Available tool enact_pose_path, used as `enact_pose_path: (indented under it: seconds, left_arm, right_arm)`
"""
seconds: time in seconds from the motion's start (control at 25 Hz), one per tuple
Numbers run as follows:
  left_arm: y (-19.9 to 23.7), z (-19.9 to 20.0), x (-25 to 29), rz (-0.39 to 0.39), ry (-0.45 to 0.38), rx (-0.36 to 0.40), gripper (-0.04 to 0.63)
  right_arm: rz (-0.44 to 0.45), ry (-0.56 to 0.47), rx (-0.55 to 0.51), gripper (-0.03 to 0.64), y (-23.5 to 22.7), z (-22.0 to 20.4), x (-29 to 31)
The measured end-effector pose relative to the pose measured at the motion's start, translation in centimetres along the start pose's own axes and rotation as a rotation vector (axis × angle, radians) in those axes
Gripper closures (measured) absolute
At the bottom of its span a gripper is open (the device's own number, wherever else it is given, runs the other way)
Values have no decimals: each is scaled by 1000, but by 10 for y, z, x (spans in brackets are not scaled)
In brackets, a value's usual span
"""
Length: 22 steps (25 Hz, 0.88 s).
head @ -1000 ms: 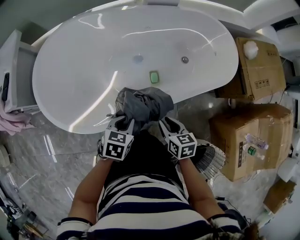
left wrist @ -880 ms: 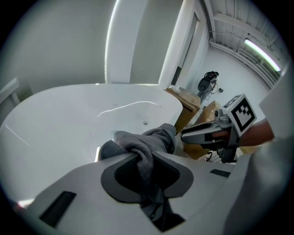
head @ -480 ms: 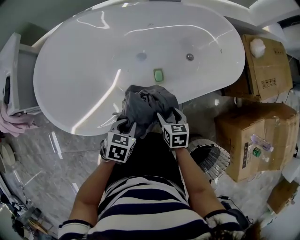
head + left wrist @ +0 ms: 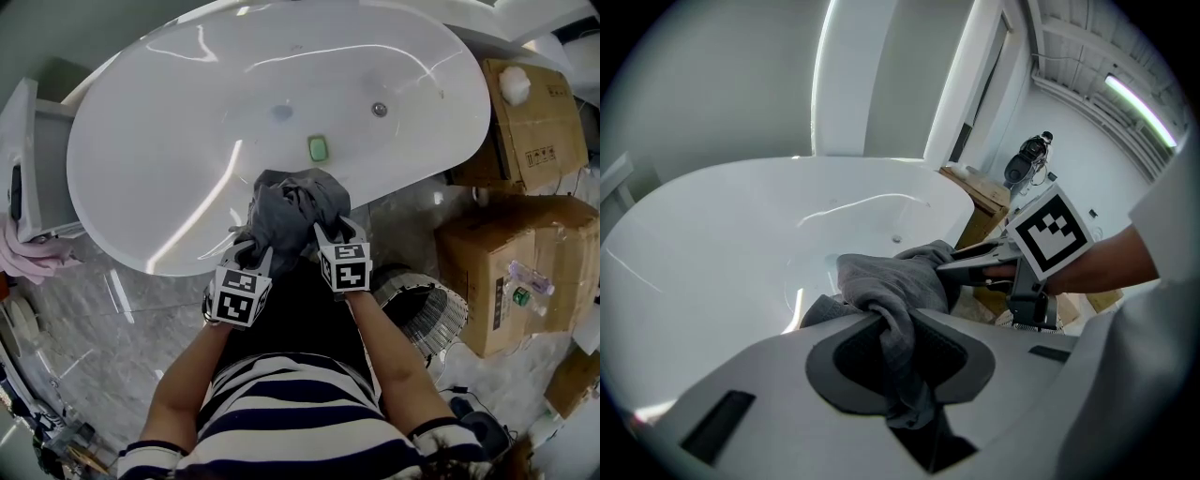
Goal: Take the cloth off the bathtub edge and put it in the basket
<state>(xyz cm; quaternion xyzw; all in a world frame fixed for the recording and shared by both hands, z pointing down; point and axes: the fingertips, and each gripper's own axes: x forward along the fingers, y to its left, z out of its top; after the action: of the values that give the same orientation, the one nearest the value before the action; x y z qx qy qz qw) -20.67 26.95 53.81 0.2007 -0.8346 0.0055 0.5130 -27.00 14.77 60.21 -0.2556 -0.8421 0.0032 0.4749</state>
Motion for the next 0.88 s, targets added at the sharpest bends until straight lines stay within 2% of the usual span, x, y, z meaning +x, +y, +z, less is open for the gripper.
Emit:
enact_pose_path:
  seconds: [0.44,0.88]
  left_arm:
    - [3,-4,-10,-59,-5,18,525]
    - [12,-4,-43,-112,-59,41,531]
  right_arm:
    - [80,-8,52,551,31,-8,-10]
    - [119,-64,72,560,76,0,-41]
